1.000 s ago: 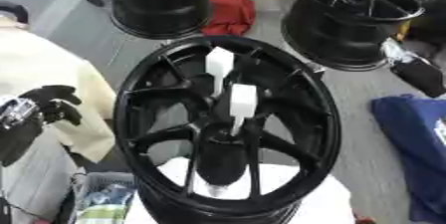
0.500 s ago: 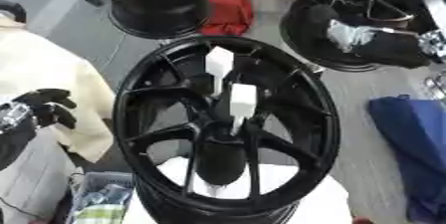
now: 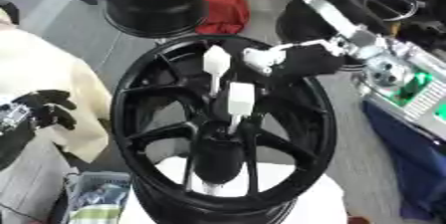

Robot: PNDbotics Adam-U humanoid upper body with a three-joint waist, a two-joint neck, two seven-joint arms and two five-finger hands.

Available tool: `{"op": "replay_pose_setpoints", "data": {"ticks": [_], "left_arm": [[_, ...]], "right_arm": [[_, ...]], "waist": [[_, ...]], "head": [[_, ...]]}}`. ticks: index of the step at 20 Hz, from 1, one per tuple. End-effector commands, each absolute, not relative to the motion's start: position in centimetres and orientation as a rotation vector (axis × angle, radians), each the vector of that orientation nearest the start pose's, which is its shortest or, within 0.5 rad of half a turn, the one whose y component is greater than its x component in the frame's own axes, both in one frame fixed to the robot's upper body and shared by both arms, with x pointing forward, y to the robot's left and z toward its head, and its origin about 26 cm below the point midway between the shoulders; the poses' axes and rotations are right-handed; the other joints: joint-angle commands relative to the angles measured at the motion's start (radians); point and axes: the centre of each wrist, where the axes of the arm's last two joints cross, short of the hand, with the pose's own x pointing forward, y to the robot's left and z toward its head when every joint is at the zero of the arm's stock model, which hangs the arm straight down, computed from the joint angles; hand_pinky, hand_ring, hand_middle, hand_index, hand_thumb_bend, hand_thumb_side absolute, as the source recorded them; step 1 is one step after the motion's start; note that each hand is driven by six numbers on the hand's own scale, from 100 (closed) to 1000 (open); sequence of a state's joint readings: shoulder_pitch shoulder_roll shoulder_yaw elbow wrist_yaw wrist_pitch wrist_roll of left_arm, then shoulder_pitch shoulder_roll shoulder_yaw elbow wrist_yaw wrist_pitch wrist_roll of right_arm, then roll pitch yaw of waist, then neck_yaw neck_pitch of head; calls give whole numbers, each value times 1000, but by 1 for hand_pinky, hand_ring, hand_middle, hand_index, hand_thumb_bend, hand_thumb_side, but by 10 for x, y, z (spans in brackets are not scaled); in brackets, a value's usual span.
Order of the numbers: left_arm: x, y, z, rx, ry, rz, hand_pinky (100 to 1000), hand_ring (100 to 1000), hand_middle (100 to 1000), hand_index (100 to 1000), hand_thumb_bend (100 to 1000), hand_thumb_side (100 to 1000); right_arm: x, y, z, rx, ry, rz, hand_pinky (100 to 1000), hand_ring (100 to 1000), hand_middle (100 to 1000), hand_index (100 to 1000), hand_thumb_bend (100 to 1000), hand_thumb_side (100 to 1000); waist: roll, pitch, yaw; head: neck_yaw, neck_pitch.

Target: Pull the pin out of the wheel hub.

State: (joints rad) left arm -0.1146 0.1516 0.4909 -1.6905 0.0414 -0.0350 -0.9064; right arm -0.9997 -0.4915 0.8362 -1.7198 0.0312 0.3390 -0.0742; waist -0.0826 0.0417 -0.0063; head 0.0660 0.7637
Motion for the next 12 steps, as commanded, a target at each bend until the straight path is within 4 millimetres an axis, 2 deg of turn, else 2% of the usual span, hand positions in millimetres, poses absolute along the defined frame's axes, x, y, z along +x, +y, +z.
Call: {"op": "replay_pose_setpoints", "data": {"ticks": [1,6,12], "left_arm": [[273,398,83,-136,-1765,-590,597,580,629,795,100,804],[272,399,81,-134,-1763,-581,597,580,629,795,100,805],[271,399,81,-133,-1762,-578,597,580,630,795,100,805]], "right_arm": [[329,-49,227,-140,-1872,1435,849,860,890,964,482,469],[330,-25,199,-86,-1633,1559,853,866,890,964,492,473],[327,-25,210,-76,-1516,1586,851,864,887,963,501,469]], "waist": [[9,-7,-4],[13,-8,-10],[14,-8,-12]], "head": [[8,-2],[14,-3],[17,-4]]}}
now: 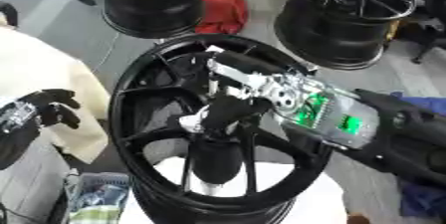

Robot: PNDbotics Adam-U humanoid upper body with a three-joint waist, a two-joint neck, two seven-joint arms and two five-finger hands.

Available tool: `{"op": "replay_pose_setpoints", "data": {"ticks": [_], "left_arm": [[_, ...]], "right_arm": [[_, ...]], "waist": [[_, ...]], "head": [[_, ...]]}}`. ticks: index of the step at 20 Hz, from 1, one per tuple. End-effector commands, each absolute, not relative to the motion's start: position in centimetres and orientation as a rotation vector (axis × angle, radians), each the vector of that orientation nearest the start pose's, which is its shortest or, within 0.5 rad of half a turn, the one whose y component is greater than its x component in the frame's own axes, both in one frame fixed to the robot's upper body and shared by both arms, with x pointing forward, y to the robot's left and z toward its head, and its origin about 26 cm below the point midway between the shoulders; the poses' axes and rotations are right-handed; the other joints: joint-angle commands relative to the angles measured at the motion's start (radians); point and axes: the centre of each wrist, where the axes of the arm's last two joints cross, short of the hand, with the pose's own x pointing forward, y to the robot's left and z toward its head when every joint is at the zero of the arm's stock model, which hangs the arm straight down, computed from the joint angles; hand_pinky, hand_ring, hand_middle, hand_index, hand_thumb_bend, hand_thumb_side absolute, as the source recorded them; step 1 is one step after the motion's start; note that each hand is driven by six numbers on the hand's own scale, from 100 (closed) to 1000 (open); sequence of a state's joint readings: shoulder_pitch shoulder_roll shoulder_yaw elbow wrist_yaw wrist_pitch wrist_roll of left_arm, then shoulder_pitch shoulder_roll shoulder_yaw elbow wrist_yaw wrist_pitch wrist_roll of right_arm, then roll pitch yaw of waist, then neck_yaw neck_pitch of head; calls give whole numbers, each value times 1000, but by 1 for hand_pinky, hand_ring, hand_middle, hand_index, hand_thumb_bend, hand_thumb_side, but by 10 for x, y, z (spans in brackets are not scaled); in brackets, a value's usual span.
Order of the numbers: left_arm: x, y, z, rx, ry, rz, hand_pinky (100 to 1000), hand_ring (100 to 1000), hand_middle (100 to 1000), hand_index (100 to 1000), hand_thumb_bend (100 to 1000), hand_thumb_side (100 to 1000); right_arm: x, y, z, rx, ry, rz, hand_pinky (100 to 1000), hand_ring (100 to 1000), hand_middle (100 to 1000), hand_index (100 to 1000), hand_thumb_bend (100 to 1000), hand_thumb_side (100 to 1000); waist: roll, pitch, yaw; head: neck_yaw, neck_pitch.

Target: Pull the pin out of the wheel hub.

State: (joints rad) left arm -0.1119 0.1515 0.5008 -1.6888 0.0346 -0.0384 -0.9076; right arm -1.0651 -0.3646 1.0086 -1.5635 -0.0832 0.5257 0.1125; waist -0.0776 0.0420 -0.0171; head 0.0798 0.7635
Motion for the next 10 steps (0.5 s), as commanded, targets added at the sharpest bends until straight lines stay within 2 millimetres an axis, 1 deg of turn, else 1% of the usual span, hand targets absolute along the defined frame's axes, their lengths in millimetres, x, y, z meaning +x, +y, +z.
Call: {"op": "replay_pose_setpoints", "data": {"ticks": [1,5,8,10], "left_arm": [[272,399,81,-133,-1763,-578,597,580,630,795,100,805],[272,400,81,-133,-1764,-578,597,581,630,795,100,804],[272,400,81,-133,-1764,-578,598,581,630,795,100,804],[272,400,81,-134,-1765,-577,598,581,630,795,100,803]], "right_arm": [[326,-25,214,-73,-1504,1588,851,864,886,963,502,468],[325,-28,224,-76,-1466,1603,857,870,887,964,505,467],[332,-33,227,-103,-1451,1610,881,892,893,966,510,461],[342,-38,229,-127,-1417,1642,896,907,898,969,513,457]], "waist": [[9,-8,-2],[9,-8,-2],[10,-8,-2],[11,-9,-2]], "head": [[3,-3],[3,-4],[4,-4],[5,-4]]}}
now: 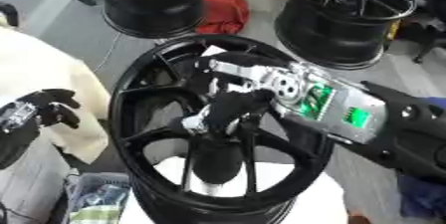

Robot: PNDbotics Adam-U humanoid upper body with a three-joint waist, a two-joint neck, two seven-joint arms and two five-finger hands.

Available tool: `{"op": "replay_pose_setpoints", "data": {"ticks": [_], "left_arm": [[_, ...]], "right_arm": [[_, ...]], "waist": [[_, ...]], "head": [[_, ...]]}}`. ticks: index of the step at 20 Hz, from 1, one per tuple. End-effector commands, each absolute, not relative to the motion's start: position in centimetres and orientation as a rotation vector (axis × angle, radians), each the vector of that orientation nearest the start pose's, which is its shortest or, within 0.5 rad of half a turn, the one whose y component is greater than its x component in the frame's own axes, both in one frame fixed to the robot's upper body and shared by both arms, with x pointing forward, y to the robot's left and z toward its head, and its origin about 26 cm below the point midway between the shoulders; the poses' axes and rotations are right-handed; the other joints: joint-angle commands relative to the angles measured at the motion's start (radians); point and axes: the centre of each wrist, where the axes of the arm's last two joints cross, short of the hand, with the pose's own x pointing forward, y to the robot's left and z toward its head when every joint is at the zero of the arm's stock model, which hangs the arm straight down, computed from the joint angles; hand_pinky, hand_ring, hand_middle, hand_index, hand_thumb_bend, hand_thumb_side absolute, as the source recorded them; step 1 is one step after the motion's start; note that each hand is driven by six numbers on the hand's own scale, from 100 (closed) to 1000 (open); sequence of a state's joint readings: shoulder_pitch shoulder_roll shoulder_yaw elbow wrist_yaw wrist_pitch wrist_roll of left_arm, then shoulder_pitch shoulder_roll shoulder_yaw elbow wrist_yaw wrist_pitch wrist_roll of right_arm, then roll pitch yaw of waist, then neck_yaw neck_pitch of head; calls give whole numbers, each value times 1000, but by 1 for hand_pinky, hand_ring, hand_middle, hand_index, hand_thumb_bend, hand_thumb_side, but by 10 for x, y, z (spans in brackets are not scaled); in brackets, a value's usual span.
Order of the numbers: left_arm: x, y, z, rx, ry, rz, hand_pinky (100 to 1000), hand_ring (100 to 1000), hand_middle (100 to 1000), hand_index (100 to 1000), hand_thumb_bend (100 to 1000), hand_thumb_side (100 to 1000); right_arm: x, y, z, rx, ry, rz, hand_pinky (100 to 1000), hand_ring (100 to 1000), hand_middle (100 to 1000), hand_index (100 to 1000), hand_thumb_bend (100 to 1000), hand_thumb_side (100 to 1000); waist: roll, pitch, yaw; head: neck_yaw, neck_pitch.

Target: Pull the pin out of the wheel hub.

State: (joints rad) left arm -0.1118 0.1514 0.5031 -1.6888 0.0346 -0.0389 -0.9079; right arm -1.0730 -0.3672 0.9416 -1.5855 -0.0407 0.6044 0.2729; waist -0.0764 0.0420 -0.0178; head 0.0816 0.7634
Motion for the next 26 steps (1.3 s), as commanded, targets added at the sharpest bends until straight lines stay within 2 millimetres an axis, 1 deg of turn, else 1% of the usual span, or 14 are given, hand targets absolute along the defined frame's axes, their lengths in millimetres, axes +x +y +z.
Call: {"op": "replay_pose_setpoints", "data": {"ticks": [1,2,3,4,7,9,11,16,22,26], "left_arm": [[271,400,81,-134,-1766,-576,598,581,630,795,100,803],[271,400,81,-134,-1766,-574,598,581,630,795,100,803],[271,400,81,-134,-1766,-572,598,581,630,795,100,803],[271,400,81,-134,-1766,-572,598,581,630,796,100,803],[271,400,81,-134,-1768,-571,598,581,630,796,100,803],[271,400,81,-134,-1768,-570,598,581,630,796,100,803],[271,400,81,-135,-1768,-570,598,581,630,796,100,804],[271,400,81,-136,-1769,-570,597,581,630,795,100,803],[271,400,80,-137,-1768,-569,598,581,630,795,100,804],[271,400,80,-135,-1766,-569,598,580,630,795,100,805]], "right_arm": [[350,-44,235,-142,-1375,1705,905,915,900,970,514,455],[359,-51,244,-163,-1325,1788,923,930,905,972,516,453],[367,-58,254,-193,-1275,1866,923,930,905,972,516,453],[374,-65,259,-238,-1245,1915,949,952,912,976,518,447],[397,-82,254,-365,-1187,1961,955,958,914,978,517,441],[408,-90,249,-407,-1159,1965,948,951,907,975,516,438],[415,-94,243,-419,-1137,1970,939,941,898,971,515,437],[422,-94,232,-399,-1112,1993,920,921,879,959,513,437],[419,-85,229,-372,-1124,2016,888,876,848,939,510,435],[415,-79,229,-349,-1137,2035,869,849,812,910,499,431]], "waist": [[10,-9,-2],[11,-9,-3],[13,-9,-4],[13,-9,-5],[15,-9,-4],[15,-9,-4],[15,-9,-4],[16,-8,-4],[16,-8,-3],[15,-8,-2]], "head": [[4,-4],[5,-4],[6,-5],[7,-5],[8,-5],[8,-5],[9,-5],[8,-7],[6,-6],[6,-6]]}}
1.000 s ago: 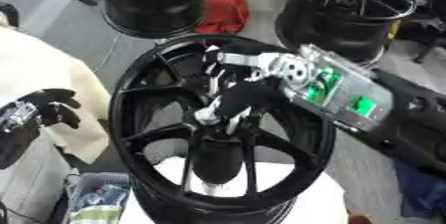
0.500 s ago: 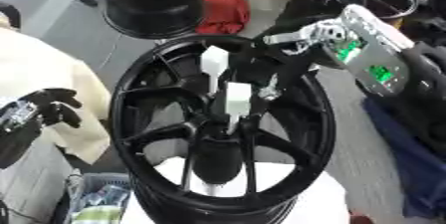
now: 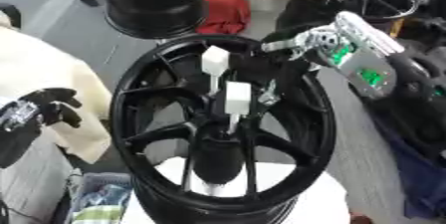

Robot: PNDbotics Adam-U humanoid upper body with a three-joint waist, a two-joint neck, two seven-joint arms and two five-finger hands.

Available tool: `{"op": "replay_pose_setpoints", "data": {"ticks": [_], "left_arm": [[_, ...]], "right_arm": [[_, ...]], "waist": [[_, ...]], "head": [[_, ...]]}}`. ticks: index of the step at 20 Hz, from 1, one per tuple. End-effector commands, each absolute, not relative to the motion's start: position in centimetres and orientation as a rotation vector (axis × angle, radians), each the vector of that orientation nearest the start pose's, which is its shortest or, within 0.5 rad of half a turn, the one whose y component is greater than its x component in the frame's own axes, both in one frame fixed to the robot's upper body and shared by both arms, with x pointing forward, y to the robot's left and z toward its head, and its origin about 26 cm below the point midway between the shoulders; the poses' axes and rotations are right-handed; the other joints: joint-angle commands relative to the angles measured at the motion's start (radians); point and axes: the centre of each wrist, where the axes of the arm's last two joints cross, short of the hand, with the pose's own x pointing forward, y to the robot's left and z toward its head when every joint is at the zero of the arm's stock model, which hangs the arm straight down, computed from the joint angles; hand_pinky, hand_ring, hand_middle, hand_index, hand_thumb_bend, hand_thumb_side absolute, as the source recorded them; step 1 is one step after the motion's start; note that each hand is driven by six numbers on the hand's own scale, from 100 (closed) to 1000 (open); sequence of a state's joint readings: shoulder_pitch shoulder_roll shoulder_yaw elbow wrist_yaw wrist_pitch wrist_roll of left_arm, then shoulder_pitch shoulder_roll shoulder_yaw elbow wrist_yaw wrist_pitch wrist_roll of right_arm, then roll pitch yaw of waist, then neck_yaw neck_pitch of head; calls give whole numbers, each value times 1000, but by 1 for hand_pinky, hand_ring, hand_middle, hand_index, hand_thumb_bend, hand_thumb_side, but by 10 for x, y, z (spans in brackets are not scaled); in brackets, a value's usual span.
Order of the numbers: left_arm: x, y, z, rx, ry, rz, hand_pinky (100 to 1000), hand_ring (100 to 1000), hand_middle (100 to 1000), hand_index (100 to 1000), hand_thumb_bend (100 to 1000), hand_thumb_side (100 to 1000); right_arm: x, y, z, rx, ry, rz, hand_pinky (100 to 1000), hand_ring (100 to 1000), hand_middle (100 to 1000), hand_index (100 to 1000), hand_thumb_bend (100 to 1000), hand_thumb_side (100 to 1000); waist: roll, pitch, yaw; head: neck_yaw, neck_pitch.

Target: Pull the pin out of the wheel hub.

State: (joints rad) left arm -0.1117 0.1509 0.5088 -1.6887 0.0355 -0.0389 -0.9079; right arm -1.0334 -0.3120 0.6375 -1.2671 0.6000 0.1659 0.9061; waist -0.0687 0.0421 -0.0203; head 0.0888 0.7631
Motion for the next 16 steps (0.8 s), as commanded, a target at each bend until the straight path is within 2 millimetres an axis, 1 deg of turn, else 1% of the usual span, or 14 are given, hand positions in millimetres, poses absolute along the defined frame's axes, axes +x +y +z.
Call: {"op": "replay_pose_setpoints", "data": {"ticks": [1,6,8,12,13,16], "left_arm": [[271,400,80,-135,-1766,-569,598,580,630,795,100,805],[271,399,80,-136,-1764,-569,598,580,630,795,100,806],[271,399,80,-136,-1765,-569,598,580,630,795,100,806],[271,399,80,-136,-1764,-568,598,580,630,795,100,806],[271,399,80,-137,-1764,-569,598,580,630,795,100,806],[271,399,80,-136,-1763,-569,598,580,630,795,100,806]], "right_arm": [[414,-78,229,-344,-1140,2040,865,843,805,903,497,430],[408,-72,230,-317,-1153,2051,841,812,774,872,474,417],[407,-71,230,-307,-1155,2050,812,780,745,842,453,403],[404,-68,230,-291,-1158,2049,777,745,710,802,432,385],[404,-68,230,-287,-1156,2047,755,721,689,781,418,377],[404,-68,228,-282,-1148,2040,736,700,671,757,389,373]], "waist": [[7,-8,1],[7,-8,1],[7,-8,1],[6,-8,1],[6,-7,1],[6,-7,1]], "head": [[-1,-5],[-2,-6],[-2,-7],[-3,-6],[-3,-6],[-3,-6]]}}
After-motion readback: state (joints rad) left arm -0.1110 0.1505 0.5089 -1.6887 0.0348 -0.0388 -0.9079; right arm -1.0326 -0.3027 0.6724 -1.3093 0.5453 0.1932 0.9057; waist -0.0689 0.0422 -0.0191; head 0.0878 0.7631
